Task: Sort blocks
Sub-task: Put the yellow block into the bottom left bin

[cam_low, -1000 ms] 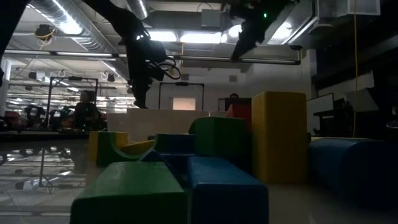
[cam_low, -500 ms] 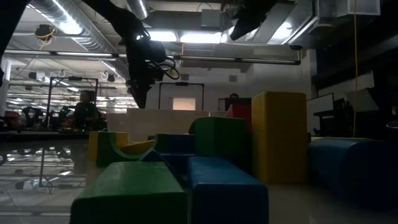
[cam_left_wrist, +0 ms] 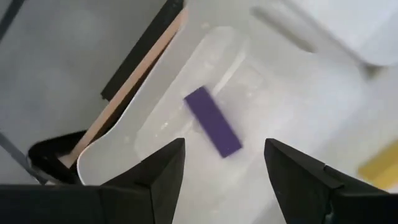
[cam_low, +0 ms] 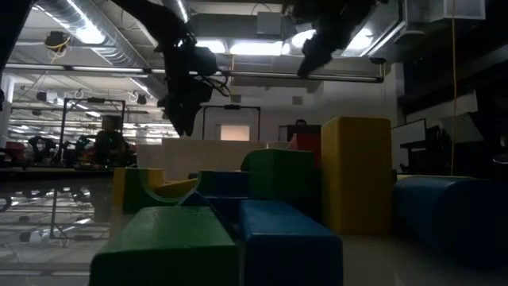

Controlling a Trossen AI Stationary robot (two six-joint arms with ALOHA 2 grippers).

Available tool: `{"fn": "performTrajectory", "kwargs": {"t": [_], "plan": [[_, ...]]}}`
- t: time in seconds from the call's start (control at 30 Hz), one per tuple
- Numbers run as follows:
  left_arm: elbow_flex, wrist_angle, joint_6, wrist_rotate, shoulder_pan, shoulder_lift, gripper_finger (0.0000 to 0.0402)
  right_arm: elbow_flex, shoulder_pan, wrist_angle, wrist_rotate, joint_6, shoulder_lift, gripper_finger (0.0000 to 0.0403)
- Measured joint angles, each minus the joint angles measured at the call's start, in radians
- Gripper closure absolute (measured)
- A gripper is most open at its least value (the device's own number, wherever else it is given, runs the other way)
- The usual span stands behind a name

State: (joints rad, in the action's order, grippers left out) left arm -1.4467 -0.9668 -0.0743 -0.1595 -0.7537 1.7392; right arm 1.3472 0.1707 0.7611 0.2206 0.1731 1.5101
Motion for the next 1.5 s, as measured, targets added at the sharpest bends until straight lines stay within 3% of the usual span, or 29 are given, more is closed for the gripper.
{"fn": "performTrajectory", "kwargs": {"t": [0.17, 0.33, 0.5, 0.7, 0.8, 1.03, 1.2, 1.5], "plan": [[0.0, -0.002, 0.083, 0.001, 0.055, -0.08, 0.0192, -0.035, -0.127, -0.014, -0.047, -0.258, 0.0, 0.0224], [0.0, -0.01, 0.183, 0.014, 0.158, -0.165, 0.0192, -0.036, -0.308, -0.037, -0.274, -0.298, 0.005, 0.0224], [0.0, -0.084, 0.198, 0.048, 0.311, -0.235, 0.0192, -0.036, -0.465, -0.039, -0.371, -0.342, 0.011, 0.0224], [0.0, -0.093, 0.239, 0.049, 0.545, -0.262, 0.0192, -0.064, -0.601, -0.053, -0.515, -0.721, 0.026, 0.0224], [0.0, -0.089, 0.233, 0.029, 0.651, -0.262, 0.0192, -0.103, -0.647, -0.063, -0.546, -0.923, 0.038, 0.0224], [0.0, -0.061, 0.301, -0.128, 0.827, -0.26, 0.0192, -0.2, -0.731, -0.066, -0.561, -1.344, 0.106, 0.0224], [0.0, -0.061, 0.348, -0.183, 0.878, -0.26, 0.0192, -0.218, -0.773, -0.143, -0.581, -1.431, 0.17, 0.0224], [0.0, -0.063, 0.387, -0.192, 0.892, -0.26, 0.0192, -0.218, -0.81, -0.251, -0.57, -1.542, 0.278, 0.0224]]}}
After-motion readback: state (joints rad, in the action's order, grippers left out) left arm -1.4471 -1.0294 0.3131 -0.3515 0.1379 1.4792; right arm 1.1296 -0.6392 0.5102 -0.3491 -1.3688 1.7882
